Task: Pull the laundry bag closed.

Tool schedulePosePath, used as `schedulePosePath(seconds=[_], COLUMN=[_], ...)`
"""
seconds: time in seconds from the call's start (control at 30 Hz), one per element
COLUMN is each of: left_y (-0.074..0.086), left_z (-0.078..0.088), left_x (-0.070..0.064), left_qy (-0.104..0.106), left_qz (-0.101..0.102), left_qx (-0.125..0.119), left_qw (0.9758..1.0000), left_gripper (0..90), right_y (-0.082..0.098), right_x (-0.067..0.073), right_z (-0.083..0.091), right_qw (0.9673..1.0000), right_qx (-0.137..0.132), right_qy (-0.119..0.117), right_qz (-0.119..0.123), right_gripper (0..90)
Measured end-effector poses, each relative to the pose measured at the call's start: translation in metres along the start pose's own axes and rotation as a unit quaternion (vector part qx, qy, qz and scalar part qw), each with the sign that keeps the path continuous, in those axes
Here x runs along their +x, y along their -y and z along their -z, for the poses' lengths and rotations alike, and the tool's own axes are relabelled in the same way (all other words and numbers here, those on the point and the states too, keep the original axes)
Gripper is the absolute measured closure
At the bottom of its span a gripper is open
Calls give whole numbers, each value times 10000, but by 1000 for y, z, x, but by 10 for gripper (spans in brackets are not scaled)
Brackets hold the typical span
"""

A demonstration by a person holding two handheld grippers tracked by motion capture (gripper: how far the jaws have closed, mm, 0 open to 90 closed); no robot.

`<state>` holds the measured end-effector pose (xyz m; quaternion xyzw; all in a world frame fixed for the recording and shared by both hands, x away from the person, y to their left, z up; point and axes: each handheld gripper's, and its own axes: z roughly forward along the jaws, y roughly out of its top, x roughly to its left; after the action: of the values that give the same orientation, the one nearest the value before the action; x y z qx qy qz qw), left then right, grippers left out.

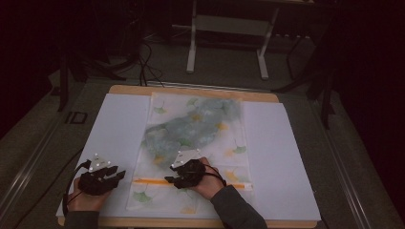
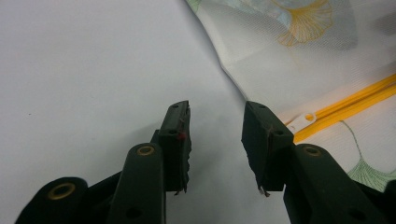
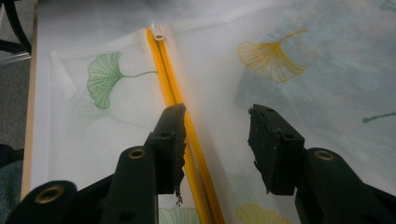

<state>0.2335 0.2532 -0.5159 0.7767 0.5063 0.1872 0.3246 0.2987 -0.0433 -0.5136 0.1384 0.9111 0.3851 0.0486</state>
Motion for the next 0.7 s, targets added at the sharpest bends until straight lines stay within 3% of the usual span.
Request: schedulePosePath(seconds=[0.7], left_y=[0], left_z=[2], left_x=[1], left_qy=[-27], left_qz=[-13], left_qx=[-5], left_qw=[10000], left_gripper=[620], right_y=[-15], right_x=[4], right_z=[-10], right_qw=[9999], right_qx=[-16], right_qy=[-105], right_qz=[99], right_gripper=[569])
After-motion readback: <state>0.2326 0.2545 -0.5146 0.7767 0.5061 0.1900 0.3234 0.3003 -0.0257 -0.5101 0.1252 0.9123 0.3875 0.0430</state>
